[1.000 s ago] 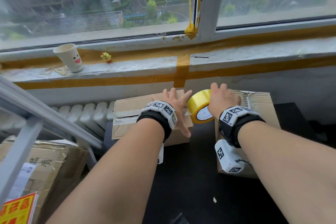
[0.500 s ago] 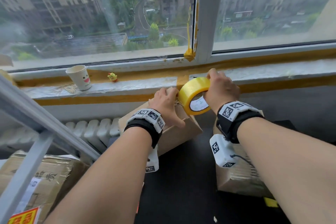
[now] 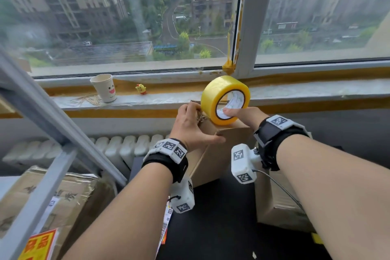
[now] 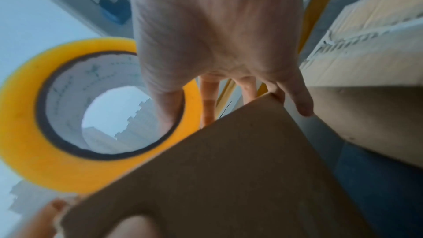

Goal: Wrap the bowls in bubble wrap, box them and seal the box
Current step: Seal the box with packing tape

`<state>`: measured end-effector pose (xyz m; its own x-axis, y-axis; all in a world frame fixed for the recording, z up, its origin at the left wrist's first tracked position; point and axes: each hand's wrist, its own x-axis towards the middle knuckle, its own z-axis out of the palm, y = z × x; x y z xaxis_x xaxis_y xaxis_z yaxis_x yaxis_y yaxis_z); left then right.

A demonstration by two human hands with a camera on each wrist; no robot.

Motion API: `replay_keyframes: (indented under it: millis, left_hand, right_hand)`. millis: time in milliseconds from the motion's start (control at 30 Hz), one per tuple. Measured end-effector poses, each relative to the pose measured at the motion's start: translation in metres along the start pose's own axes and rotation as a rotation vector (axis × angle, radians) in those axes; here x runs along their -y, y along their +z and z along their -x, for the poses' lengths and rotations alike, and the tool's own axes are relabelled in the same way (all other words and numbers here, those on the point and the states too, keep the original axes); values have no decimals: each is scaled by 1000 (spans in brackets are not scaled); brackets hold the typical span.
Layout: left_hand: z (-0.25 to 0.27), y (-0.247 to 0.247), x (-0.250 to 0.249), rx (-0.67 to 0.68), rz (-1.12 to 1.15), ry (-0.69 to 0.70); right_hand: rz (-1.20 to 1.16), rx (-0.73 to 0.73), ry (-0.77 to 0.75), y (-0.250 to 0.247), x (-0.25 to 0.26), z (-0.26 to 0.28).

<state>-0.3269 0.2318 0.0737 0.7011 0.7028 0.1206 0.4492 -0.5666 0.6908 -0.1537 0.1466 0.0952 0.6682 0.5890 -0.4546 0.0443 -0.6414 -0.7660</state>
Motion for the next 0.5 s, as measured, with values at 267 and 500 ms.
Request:
replay_keyframes:
  millis: [267, 500]
  left_hand:
    - [-8, -45, 20, 201, 286, -332]
    - [-6, -46, 32, 264, 205, -495]
  right_hand:
    - [-1, -28, -195, 17, 9, 10]
    - [186, -170, -390, 14, 13, 16]
